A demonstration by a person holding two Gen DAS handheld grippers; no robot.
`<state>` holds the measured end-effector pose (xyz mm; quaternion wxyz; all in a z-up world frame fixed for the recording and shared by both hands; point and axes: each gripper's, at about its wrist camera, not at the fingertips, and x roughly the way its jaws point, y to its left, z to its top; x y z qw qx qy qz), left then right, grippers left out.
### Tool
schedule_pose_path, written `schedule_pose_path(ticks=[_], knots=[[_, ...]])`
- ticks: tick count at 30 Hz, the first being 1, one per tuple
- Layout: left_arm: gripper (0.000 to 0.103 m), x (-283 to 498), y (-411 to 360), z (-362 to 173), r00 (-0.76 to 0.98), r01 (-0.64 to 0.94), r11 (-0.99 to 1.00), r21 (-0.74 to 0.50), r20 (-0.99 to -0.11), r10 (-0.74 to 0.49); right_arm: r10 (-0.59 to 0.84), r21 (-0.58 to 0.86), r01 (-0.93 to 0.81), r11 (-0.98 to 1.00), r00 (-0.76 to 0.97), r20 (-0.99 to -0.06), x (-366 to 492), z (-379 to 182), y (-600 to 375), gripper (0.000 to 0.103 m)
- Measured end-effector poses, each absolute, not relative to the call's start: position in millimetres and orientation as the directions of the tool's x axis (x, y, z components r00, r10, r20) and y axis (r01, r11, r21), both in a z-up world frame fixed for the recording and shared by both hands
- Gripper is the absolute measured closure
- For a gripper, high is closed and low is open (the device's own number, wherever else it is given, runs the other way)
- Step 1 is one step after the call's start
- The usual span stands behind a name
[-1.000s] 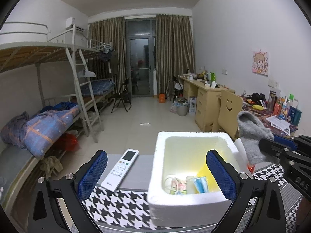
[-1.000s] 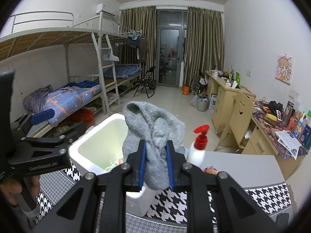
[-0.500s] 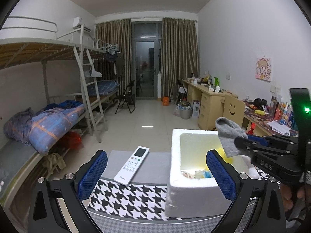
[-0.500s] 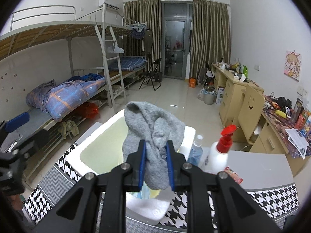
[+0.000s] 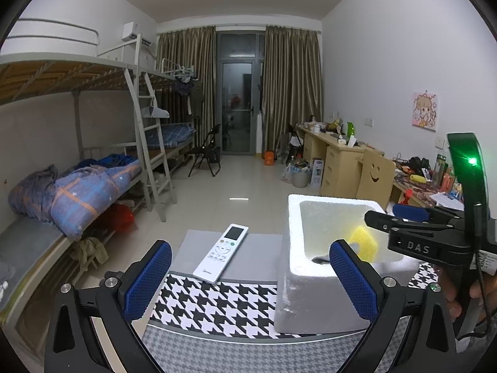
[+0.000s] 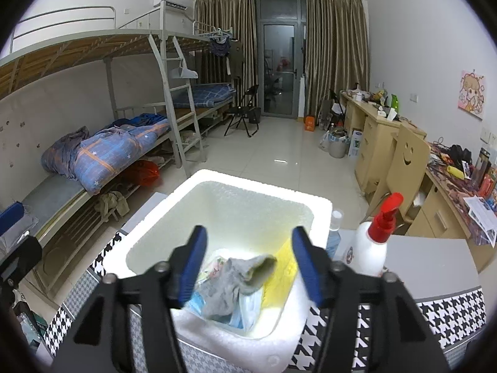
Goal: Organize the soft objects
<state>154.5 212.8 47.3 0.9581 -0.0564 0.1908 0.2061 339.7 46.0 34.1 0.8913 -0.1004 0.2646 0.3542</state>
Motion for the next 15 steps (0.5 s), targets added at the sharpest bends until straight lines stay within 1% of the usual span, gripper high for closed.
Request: schedule_pose_path(ticks=[2,5,7,9,12,15], knots=[[0.001,151,212,47,0.846,-0.411,0.911,-0.036,-0.389,0.366,0.582,0.006,-0.688,0.726,0.61,-0.537,335,37,44,0.037],[0.001,144,208,48,0.849,-0.406,0.913,-0.037,-0.385,0.362,0.592,0.011,-0.686,0.728,0.62,-0.515,323,43,35,0.024],[0.001,140,205,48,0.853,-0.398,0.917,-0.038,-0.384,0.354,0.6,0.015,-0.683,0.73,0.629,-0.495,314,46,28,0.019],[0.001,134,201,49,0.853,-0.399,0.916,-0.035,-0.381,0.356,0.6,0.017,-0.677,0.736,0.64,-0.48,307,50,21,0.012],[0.001,128,195,51,0.857,-0.39,0.92,-0.035,-0.378,0.349,0.6,0.009,-0.672,0.741,0.656,-0.458,297,55,15,0.009],[0.001,120,188,54,0.863,-0.383,0.923,-0.034,-0.37,0.344,0.608,0.013,-0.673,0.739,0.659,-0.443,286,58,6,0.008]])
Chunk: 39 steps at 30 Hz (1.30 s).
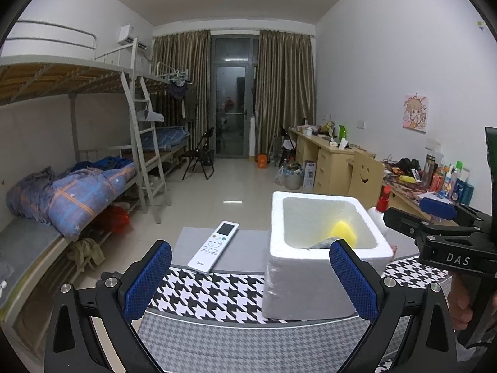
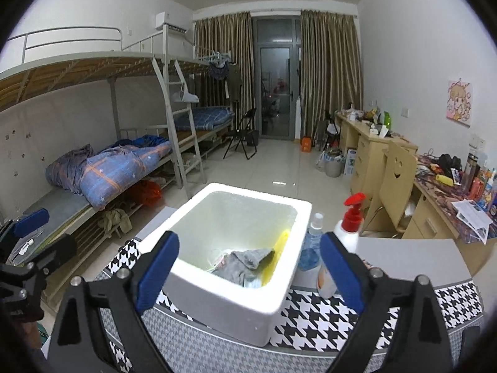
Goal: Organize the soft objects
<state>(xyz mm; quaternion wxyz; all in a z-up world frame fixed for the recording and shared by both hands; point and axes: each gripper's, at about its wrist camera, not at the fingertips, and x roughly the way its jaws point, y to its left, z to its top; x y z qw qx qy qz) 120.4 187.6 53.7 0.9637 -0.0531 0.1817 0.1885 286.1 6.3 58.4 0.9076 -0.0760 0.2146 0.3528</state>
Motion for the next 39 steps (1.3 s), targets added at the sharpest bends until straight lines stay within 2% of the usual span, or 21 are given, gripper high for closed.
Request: schedule_pose_path(ticks=[12,24,39], knots=[[0.001,88,154,59,0.89,-0.341,0.94,-0.03,-0.332,0.312,0.617,0.021,-0.661,0.75,0.688,-0.382,246,66,-25,0.003],[0.001,69,129,59,0.909,-0.306,0.951,-0.044,-0.31,0.278,0.64,0.033,-0.666,0.745,0.701,-0.314,208,66,-61,0.003],[0.001,39,96,62,0.938,-0.271,0.961,-0.05,-0.237,0.252,0.616,0.002,-0.636,0.772,0.747,-0.249,172,59,-98,0.002]])
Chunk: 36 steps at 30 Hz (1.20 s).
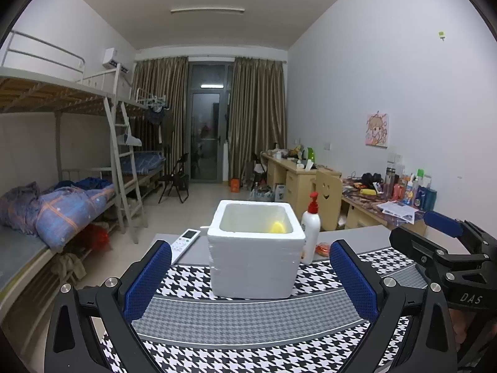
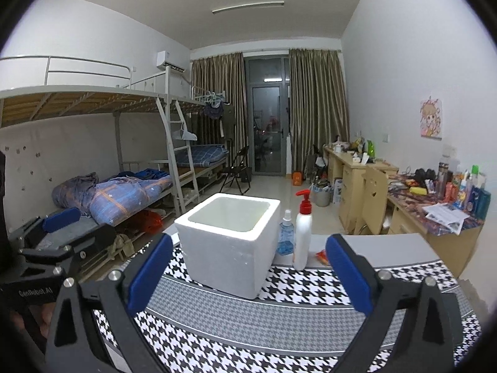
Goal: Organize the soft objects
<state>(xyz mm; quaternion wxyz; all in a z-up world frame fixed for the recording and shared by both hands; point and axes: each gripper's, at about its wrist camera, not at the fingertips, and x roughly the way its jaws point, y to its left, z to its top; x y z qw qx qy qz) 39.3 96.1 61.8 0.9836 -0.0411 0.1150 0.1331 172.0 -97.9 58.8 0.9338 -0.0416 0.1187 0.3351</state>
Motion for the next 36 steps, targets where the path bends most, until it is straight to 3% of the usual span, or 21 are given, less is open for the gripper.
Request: schedule_pose_path(ticks=[19,36], knots=[[0.001,17,71,43,0.949,-0.25,0.967,-0.048,-0.211,0.235,0.59,-0.036,-0.604,0.796,0.788,-0.174,130,37,-135,0.002],[0.001,6,61,22,0.95,-0.246,0.969,-0.025,-0.204,0.236,0.582,0.005,-0.589,0.808,0.798,-0.16,121,14,-153,0.002]])
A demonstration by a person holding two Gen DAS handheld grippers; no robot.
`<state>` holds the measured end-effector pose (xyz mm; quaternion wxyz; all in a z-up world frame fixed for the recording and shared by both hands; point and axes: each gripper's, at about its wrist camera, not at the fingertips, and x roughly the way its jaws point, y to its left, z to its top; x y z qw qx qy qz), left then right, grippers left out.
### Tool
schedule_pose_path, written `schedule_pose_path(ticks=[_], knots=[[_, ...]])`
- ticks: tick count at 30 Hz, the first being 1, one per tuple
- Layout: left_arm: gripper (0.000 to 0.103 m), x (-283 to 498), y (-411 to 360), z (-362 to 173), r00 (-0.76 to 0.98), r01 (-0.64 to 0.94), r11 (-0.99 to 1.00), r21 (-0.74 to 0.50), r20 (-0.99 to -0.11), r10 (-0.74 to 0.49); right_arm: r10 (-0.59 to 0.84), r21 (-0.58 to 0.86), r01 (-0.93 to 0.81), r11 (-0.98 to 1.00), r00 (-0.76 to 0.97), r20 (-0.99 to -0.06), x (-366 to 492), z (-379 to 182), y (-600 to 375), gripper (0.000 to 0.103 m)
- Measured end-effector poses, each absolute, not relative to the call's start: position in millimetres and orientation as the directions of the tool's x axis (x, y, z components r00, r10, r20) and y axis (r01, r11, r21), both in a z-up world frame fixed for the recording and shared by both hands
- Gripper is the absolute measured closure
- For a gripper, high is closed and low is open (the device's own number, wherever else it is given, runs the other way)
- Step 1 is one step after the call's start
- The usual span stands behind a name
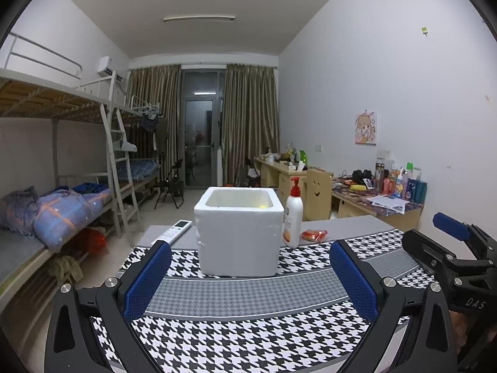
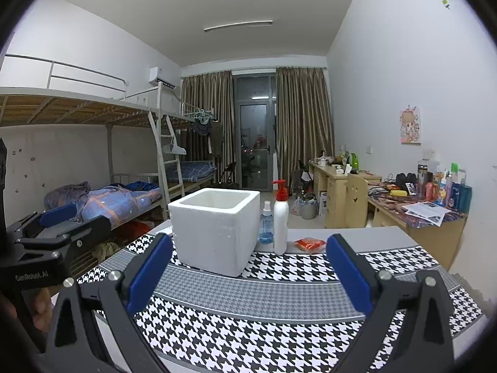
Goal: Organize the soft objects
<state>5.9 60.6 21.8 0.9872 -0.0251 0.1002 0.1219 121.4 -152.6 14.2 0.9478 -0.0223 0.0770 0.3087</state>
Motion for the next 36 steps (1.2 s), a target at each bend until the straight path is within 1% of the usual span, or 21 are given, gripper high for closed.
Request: schedule_pose_path(ticks=[6,15,20,30,36], knots=[[0.001,5,59,14,0.951,-0.237,0.971,-0.034,-0.212,0.225,0.552,-0.009,-0.56,0.828,0.819,-0.157,120,6,-156,0.002],[0.001,-2,55,8,0.957,-0.229,0.973,-0.039,-0.193,0.218,0.569,0.019,-0.574,0.819,0.807,-0.158,118,3,-160,0.002],[0.001,-7,54,5,0.957,-0.236,0.971,-0.04,-0.184,0.225,0.548,0.008,-0.553,0.833,0.823,-0.152,117,-1,-160,0.002],[0.001,-9,54,1,0.955,-0.233,0.972,-0.043,-0.198,0.22,0.543,0.001,-0.549,0.836,0.826,-0.154,113,-5,-162,0.002],[0.001,-7,55,0,0.955,-0.228,0.972,-0.047,-0.205,0.214,0.556,0.02,-0.562,0.827,0.813,-0.173,116,-7,-163,0.002]])
